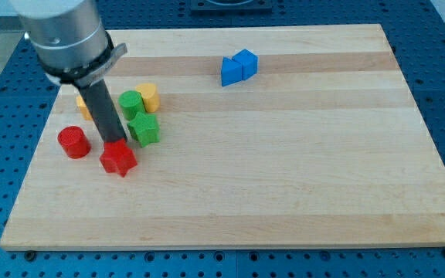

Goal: Move the red star towards bottom center of the board

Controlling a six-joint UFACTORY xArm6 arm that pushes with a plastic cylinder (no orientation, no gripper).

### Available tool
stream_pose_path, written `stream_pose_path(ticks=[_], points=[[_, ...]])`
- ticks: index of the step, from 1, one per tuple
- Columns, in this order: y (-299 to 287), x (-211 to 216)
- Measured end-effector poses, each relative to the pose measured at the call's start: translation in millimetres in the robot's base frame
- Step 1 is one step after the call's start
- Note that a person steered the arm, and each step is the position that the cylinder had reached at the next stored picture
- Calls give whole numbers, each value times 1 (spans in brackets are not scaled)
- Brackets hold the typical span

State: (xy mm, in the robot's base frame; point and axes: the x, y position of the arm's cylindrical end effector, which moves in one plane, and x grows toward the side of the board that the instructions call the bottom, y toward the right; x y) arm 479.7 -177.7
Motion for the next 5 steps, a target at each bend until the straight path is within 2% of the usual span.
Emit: stream_pose_path(ticks=[2, 3, 4, 5], points=[[-8, 12], [-59, 16], [-54, 34], [26, 28]])
